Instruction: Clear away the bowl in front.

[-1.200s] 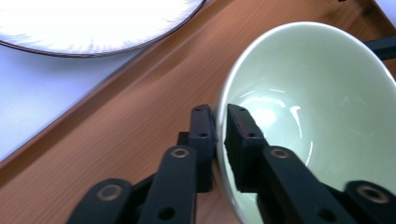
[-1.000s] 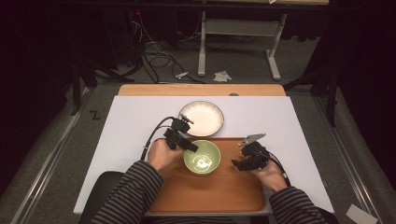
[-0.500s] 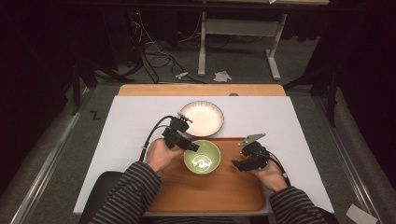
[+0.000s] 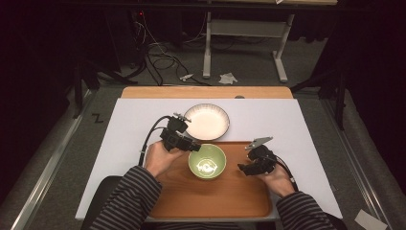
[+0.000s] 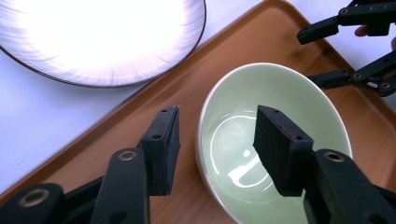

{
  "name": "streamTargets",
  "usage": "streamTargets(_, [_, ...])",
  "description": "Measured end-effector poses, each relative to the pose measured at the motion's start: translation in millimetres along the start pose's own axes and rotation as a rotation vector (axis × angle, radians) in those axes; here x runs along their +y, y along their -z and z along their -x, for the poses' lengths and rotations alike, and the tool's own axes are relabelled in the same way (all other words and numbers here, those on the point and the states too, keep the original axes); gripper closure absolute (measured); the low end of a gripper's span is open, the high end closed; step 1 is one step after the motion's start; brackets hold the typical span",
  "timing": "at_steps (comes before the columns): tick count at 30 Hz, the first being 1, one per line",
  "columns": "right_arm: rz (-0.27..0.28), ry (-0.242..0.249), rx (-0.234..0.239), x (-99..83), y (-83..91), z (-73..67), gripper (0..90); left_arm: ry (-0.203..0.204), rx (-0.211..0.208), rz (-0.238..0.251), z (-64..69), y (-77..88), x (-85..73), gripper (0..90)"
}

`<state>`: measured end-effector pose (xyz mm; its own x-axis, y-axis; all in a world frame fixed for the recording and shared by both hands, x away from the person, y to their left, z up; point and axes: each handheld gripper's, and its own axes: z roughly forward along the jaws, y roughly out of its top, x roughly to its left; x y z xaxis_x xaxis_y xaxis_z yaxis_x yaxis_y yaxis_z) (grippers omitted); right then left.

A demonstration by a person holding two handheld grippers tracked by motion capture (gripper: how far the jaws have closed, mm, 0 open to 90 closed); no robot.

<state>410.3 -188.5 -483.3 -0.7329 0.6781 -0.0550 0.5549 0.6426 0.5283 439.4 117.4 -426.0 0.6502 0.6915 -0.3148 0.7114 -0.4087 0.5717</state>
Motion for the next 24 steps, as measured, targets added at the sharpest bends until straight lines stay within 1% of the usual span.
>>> streamTargets(5, [-0.001, 0.002, -0.001, 0.1, 0.5, -0.3, 39.6, 0.008, -0.005, 0.014, -2.5, 7.3, -1.0, 51.1])
streamTargets(7, [0.0, -0.004, -0.001, 0.1, 0.4, -0.5, 39.6, 0.011, -0.004, 0.022, -3.4, 9.7, -1.6, 51.1])
streamTargets(11, [-0.006, 0.0, -0.001, 0.0, -0.3, -0.4, 39.6, 0.02, 0.002, 0.037, -5.5, 14.6, -2.6, 51.3])
streamTargets(17, [0.0, -0.002, 0.002, -0.2, 0.3, 0.3, 39.7, 0.025, -0.003, 0.046, -8.3, 22.3, -4.1, 53.2])
streamTargets(18, [0.0, -0.001, 0.001, -0.2, 0.2, 0.5, 39.7, 0.042, -0.004, 0.057, -7.7, 22.7, -4.7, 53.2])
streamTargets(23, [-0.001, -0.003, 0.0, 0.0, 0.5, -0.4, 39.7, 0.056, -0.001, 0.073, -9.7, 27.2, -6.5, 53.1])
streamTargets(24, [-0.001, -0.003, 0.002, 0.0, 0.7, -0.1, 39.7, 0.065, 0.0, 0.079, -10.0, 28.2, -7.2, 53.1])
